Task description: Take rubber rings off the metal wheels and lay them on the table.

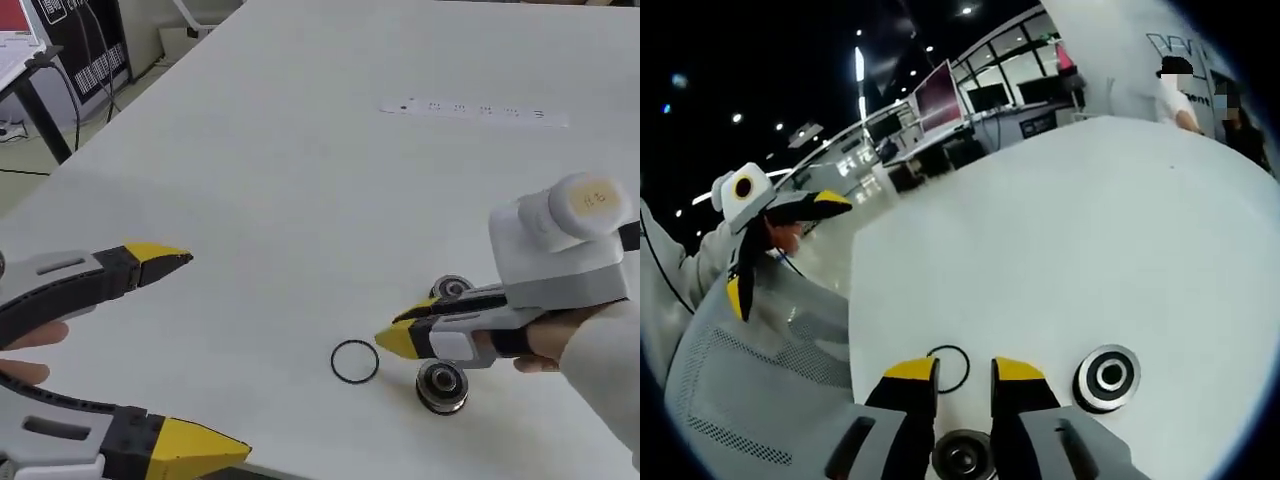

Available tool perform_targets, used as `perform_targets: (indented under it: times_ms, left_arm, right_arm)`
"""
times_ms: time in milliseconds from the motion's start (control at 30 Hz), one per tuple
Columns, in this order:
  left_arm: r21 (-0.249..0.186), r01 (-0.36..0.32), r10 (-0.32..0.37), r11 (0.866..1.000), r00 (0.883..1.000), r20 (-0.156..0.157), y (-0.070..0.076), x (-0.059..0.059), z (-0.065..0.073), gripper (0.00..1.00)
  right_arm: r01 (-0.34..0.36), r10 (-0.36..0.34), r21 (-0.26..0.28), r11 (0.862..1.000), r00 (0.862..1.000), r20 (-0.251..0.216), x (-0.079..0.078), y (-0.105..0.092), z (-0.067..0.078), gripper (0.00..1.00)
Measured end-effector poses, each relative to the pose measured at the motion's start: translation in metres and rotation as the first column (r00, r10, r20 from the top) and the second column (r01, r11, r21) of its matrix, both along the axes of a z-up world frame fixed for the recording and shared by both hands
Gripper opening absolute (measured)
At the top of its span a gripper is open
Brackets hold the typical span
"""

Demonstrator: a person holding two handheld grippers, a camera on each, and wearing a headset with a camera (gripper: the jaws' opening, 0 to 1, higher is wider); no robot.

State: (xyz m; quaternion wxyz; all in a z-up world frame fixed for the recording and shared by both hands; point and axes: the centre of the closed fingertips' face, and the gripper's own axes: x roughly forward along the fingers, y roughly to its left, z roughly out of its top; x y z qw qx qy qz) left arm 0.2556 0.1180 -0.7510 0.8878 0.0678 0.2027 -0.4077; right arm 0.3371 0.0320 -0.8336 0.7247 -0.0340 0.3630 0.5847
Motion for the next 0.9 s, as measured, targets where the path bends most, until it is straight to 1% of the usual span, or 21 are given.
perform_targets:
  times_ms: [33, 100, 133, 267, 367, 467, 533, 600, 667, 700, 800, 900]
  left_arm:
    - [0.002, 0.002, -0.002, 1.0, 1.0, -0.001, 0.0, 0.0, 0.0, 1.0]
    - [0.004, 0.002, -0.002, 1.0, 1.0, -0.003, 0.0, 0.0, -0.001, 1.0]
    - [0.005, 0.002, -0.002, 1.0, 1.0, -0.005, 0.0, 0.0, -0.001, 1.0]
    - [0.015, 0.005, -0.005, 1.0, 1.0, -0.012, 0.0, -0.001, -0.003, 1.0]
    - [0.018, 0.003, -0.003, 1.0, 1.0, -0.015, 0.0, -0.001, -0.003, 1.0]
    - [0.021, 0.002, -0.001, 1.0, 1.0, -0.016, 0.001, -0.001, -0.003, 1.0]
    - [0.025, 0.004, -0.004, 1.0, 1.0, -0.018, 0.001, -0.001, -0.004, 1.0]
    - [0.031, 0.013, -0.012, 0.999, 1.0, -0.028, 0.001, -0.003, -0.006, 1.0]
    - [0.047, 0.024, -0.022, 0.999, 0.999, -0.036, 0.0, -0.005, -0.009, 1.0]
    - [0.054, 0.03, -0.028, 0.998, 0.999, -0.035, 0.0, -0.005, -0.009, 1.0]
    - [0.057, 0.034, -0.032, 0.998, 0.999, -0.039, -0.001, -0.006, -0.009, 1.0]
    - [0.062, 0.038, -0.036, 0.997, 0.998, -0.042, -0.001, -0.007, -0.009, 1.0]
  right_arm:
    - [-0.002, 0.002, 0.02, 1.0, 1.0, 0.022, 0.001, 0.0, 0.006, 0.19]
    - [-0.005, 0.004, 0.036, 0.999, 0.999, 0.05, 0.002, -0.001, 0.015, 0.23]
    - [-0.006, 0.004, 0.041, 0.999, 0.998, 0.058, 0.002, -0.002, 0.018, 0.25]
    - [-0.007, 0.001, 0.067, 0.998, 0.996, 0.09, 0.002, -0.007, 0.033, 0.27]
    - [-0.002, -0.006, 0.08, 0.997, 0.995, 0.101, 0.002, -0.011, 0.039, 0.29]
    - [0.009, -0.022, 0.092, 0.996, 0.991, 0.131, 0.004, -0.017, 0.047, 0.31]
    - [0.014, -0.028, 0.104, 0.994, 0.99, 0.137, 0.003, -0.021, 0.053, 0.32]
    - [0.008, -0.023, 0.107, 0.994, 0.989, 0.146, 0.001, -0.026, 0.057, 0.35]
    - [0.016, -0.032, 0.107, 0.994, 0.988, 0.153, 0.001, -0.033, 0.059, 0.37]
    - [0.024, -0.04, 0.108, 0.994, 0.987, 0.155, 0.0, -0.037, 0.06, 0.36]
    - [0.038, -0.056, 0.113, 0.993, 0.986, 0.159, -0.002, -0.045, 0.063, 0.37]
    - [0.044, -0.061, 0.1, 0.994, 0.981, 0.181, -0.005, -0.057, 0.062, 0.39]
